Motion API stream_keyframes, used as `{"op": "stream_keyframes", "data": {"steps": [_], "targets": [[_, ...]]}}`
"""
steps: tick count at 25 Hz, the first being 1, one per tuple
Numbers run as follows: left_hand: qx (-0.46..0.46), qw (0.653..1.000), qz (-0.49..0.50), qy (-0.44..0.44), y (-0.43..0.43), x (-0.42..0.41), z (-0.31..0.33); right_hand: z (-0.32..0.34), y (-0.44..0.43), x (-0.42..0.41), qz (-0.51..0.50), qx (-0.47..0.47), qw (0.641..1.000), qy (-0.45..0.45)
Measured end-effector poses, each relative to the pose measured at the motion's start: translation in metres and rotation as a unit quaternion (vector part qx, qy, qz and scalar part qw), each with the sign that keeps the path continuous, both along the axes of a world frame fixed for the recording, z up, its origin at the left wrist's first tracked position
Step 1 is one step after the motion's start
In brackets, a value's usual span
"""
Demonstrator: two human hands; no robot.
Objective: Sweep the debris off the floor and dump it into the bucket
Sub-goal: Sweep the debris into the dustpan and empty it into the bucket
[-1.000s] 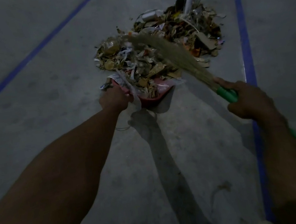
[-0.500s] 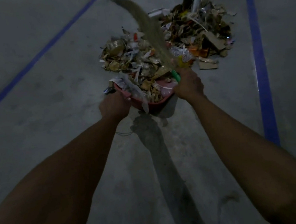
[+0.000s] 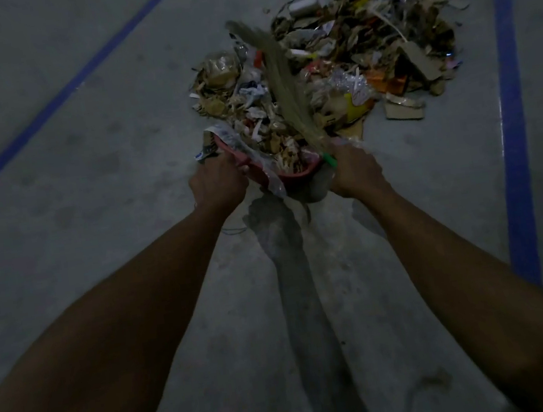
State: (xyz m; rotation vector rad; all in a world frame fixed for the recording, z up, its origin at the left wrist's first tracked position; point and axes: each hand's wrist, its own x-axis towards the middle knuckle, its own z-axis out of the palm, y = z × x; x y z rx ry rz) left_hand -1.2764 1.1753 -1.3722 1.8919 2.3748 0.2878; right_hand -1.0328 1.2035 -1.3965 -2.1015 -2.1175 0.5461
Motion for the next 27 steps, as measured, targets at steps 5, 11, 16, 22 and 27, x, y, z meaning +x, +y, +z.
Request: {"op": "stream_keyframes", "data": {"steps": [5,11,16,22,27], "targets": [[-0.015,1.0,-0.002,-0.001,-0.004,-0.002,0.0,0.025,-0.021,0.025,0.009,-0.117,0.993,0.032],[-0.056,0.998,-0.018,-0.019,-0.017,-0.004,0.011,0.058,-0.074,0.048,-0.047,-0.103,0.976,0.184],[-0.067,0.998,-0.012,-0.009,-0.019,-0.007,0.015,0.079,-0.083,0.076,-0.12,-0.011,0.98,0.156],[-0.043,0.999,-0.012,-0.011,-0.016,-0.003,0.01,0.061,-0.05,0.04,-0.148,-0.068,0.982,0.094],[-0.027,1.0,-0.003,0.001,-0.009,-0.004,0.002,0.036,-0.061,0.019,-0.081,-0.084,0.992,0.057]]}}
